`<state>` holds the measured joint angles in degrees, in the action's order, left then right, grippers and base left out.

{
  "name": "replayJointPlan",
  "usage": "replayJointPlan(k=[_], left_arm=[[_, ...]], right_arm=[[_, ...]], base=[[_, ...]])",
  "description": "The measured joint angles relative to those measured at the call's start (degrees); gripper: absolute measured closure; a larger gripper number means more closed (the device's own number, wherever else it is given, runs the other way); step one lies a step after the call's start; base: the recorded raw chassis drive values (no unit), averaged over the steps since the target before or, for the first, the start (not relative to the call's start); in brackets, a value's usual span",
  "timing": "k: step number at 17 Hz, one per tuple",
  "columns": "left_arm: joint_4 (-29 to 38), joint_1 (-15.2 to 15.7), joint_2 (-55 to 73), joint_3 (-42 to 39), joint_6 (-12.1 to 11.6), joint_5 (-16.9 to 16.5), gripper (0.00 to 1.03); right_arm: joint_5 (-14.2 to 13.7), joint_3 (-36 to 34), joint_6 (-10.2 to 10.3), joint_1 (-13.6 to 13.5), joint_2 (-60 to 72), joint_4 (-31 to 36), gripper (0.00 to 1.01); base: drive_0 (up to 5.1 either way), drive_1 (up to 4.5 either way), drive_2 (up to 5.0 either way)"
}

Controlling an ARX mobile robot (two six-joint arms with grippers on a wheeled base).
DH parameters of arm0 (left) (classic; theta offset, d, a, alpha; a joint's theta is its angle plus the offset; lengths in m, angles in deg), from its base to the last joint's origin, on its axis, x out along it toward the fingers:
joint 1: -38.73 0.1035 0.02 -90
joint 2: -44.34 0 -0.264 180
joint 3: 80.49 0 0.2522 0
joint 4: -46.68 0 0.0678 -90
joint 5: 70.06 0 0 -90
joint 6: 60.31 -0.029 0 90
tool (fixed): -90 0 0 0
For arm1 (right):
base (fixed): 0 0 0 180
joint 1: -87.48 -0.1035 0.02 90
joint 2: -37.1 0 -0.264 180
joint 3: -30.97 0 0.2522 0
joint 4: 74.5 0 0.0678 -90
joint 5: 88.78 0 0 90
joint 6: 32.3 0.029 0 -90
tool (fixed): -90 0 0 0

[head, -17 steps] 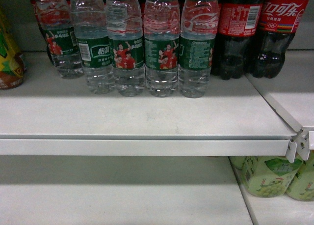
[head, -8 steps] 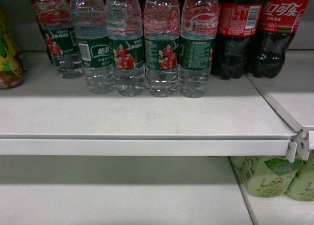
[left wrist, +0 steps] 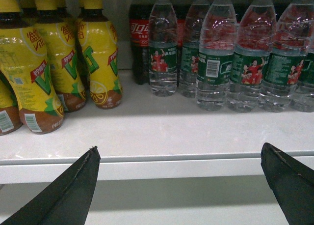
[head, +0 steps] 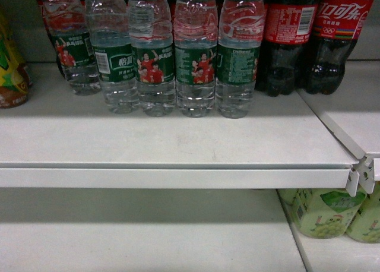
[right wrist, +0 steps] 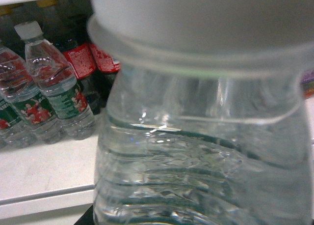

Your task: Move water from second to third shelf

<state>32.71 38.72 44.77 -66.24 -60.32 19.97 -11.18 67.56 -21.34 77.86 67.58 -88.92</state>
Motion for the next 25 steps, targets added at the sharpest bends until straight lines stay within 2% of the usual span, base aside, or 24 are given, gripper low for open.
replayJointPlan(k=[25], left_arm=[[0.1,0.0,0.0,0.0,0.0,0.0,0.05]], right_arm=[[0.0,0.2,0.2,0.0,-0.2,0.3,0.58]], base=[[0.0,0.00,0.0]])
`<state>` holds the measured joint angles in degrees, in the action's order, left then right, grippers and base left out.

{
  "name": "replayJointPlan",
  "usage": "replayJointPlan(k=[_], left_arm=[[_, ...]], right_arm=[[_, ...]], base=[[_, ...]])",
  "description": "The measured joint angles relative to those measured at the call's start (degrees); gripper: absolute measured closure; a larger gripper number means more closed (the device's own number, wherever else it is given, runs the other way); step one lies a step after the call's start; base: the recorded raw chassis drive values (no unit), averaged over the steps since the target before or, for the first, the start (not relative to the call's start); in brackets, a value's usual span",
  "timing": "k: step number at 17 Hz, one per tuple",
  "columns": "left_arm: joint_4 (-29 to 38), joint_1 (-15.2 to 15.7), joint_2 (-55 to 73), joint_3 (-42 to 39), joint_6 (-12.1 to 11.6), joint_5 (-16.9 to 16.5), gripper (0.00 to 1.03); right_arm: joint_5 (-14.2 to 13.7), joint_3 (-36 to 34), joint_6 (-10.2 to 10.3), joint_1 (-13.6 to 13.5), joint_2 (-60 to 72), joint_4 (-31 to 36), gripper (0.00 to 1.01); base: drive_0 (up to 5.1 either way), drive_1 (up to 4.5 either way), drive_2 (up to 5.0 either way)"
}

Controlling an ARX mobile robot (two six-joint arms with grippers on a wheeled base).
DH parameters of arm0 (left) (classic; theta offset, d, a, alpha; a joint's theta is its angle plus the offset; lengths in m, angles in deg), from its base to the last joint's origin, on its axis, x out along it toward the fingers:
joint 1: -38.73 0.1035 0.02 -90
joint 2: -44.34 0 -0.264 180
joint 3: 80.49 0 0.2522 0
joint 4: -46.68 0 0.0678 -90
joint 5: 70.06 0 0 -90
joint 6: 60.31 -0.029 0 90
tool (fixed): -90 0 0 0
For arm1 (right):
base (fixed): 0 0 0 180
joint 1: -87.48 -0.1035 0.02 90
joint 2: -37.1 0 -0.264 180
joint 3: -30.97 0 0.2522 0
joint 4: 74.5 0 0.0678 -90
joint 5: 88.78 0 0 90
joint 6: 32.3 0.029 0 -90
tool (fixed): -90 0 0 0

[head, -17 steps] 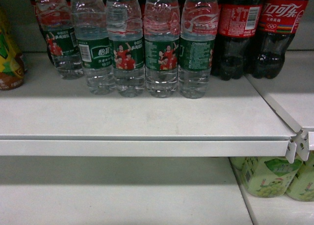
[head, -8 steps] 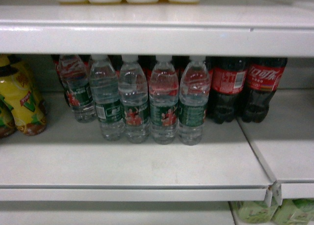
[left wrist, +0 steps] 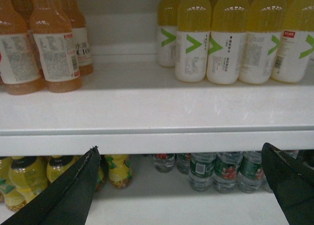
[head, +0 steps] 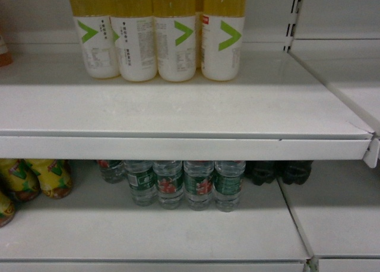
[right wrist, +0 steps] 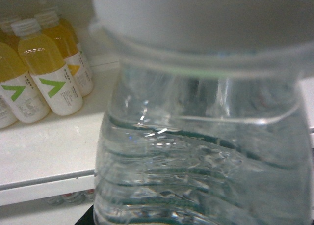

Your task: Move water from second to third shelf

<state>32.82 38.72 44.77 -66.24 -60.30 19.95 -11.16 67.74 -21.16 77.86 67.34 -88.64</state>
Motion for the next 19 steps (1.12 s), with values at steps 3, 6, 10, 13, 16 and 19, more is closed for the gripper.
replayJointPlan(k=[3,6,10,13,16,19], left_arm=[[0.0,0.0,0.0,0.0,0.0,0.0,0.05],[0.0,0.0,0.0,0.0,0.0,0.0,0.05],[-0.1,0.0,0.0,0.0,0.0,0.0,0.05],[-0.1,0.0,0.0,0.0,0.0,0.0,0.05],[-0.1,0.0,0.0,0.0,0.0,0.0,0.05],[-0.1,0.0,0.0,0.0,0.0,0.0,0.05]], right_arm=[[0.0,0.0,0.0,0.0,0.0,-0.2,0.58],[0.0,0.0,0.0,0.0,0.0,-0.2,0.58],[0.0,0.0,0.0,0.0,0.0,-0.3,0.58],[0.0,0.0,0.0,0.0,0.0,-0.3,0.58],[-0.1,0.0,0.0,0.0,0.0,-0.4,0.58],[-0.2,0.0,0.0,0.3,0.0,-0.2,0.58]], base=[[0.0,0.00,0.0],[0.0,0.00,0.0],[0.0,0.00,0.0],[0.0,0.00,0.0],[-4.1,2.17,2.2],[-4.5,2.57,2.6]])
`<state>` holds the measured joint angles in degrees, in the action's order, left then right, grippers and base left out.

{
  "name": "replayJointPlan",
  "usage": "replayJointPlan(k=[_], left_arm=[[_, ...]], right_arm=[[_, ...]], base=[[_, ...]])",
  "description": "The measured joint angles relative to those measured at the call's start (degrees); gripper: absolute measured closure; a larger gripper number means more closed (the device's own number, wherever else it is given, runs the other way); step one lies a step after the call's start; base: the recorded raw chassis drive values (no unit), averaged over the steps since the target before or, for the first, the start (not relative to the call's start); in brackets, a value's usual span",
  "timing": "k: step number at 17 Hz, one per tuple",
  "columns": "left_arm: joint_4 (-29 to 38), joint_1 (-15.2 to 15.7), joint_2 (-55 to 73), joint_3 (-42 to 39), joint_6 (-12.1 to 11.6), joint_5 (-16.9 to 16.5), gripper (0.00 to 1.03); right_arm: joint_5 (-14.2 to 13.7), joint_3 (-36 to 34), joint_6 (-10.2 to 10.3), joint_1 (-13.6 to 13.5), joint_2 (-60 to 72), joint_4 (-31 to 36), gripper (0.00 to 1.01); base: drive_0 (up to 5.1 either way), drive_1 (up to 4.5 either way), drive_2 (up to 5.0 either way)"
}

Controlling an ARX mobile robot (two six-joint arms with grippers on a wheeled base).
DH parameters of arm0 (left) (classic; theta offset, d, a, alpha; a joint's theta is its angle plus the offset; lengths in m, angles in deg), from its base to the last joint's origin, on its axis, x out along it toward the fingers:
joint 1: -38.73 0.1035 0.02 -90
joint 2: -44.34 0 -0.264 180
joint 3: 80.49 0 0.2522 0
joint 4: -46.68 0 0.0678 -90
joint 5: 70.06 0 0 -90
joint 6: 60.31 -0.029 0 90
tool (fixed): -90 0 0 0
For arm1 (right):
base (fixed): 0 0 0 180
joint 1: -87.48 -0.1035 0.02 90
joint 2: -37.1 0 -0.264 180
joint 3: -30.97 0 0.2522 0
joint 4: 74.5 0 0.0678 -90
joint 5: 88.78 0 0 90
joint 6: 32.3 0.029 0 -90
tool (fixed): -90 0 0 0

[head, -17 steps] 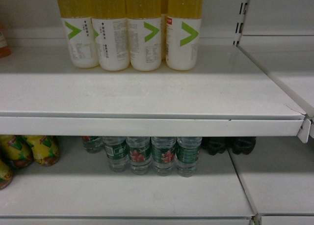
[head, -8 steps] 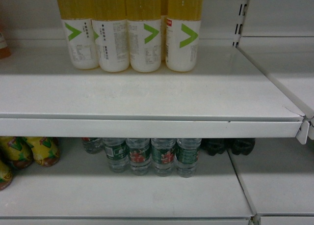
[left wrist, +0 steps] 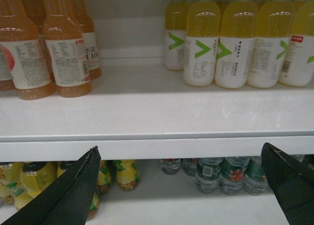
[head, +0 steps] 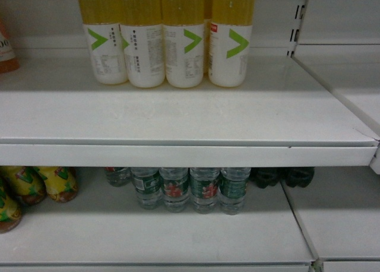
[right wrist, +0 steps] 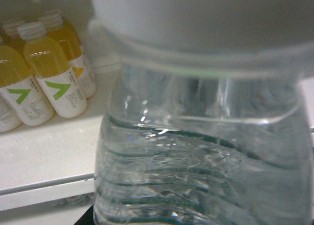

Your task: Move water from second to third shelf

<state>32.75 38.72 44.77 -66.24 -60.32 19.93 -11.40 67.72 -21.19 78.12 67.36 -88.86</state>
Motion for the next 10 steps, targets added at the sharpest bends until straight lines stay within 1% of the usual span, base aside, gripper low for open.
replayJointPlan(k=[10], left_arm=[[0.0,0.0,0.0,0.0,0.0,0.0,0.05]], right_arm=[[0.0,0.0,0.0,0.0,0.0,0.1,0.58]], base=[[-4.7,2.36,2.4]])
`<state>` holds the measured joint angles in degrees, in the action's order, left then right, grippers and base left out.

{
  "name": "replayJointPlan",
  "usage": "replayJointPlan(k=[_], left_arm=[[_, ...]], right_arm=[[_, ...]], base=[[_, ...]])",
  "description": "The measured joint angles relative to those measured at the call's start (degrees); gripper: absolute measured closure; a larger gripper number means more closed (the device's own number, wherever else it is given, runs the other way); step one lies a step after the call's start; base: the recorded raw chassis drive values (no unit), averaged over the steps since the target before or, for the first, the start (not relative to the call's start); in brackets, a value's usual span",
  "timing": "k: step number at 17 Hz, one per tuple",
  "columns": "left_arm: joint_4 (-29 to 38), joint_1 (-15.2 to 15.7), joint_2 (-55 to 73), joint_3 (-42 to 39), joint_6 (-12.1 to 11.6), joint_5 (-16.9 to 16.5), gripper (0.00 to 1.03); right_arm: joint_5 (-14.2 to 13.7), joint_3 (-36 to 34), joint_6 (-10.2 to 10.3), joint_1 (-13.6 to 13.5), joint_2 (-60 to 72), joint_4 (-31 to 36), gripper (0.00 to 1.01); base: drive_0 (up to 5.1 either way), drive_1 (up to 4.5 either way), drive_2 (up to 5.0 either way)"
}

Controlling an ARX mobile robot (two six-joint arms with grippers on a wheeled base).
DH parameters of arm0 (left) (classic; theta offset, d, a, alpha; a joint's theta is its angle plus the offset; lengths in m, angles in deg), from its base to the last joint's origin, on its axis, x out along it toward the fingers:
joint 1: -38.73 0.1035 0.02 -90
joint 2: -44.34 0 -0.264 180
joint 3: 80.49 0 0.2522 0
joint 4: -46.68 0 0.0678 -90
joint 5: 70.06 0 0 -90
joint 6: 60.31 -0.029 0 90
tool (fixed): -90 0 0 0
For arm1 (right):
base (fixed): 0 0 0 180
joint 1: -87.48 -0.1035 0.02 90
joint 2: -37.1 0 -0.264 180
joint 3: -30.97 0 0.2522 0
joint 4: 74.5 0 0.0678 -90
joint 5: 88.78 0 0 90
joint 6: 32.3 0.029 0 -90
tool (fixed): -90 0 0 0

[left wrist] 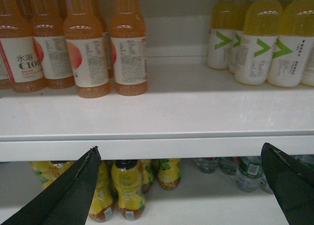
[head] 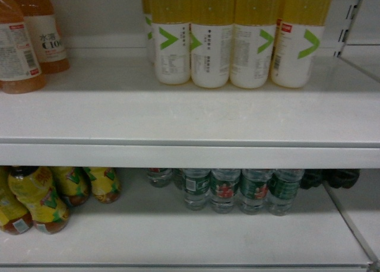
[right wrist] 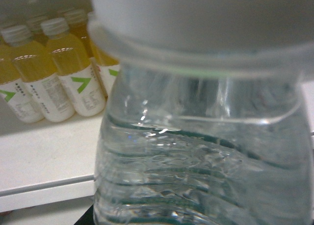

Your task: Move water from second to third shelf

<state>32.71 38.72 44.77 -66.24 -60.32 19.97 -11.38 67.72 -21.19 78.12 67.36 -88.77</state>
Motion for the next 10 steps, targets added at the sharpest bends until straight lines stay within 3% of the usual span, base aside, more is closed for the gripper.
replayJointPlan(k=[10], left_arm=[[0.0,0.0,0.0,0.0,0.0,0.0,0.05]], right_arm=[[0.1,0.0,0.0,0.0,0.0,-0.3,0.58]], base=[[-4.8,1.97,2.8]])
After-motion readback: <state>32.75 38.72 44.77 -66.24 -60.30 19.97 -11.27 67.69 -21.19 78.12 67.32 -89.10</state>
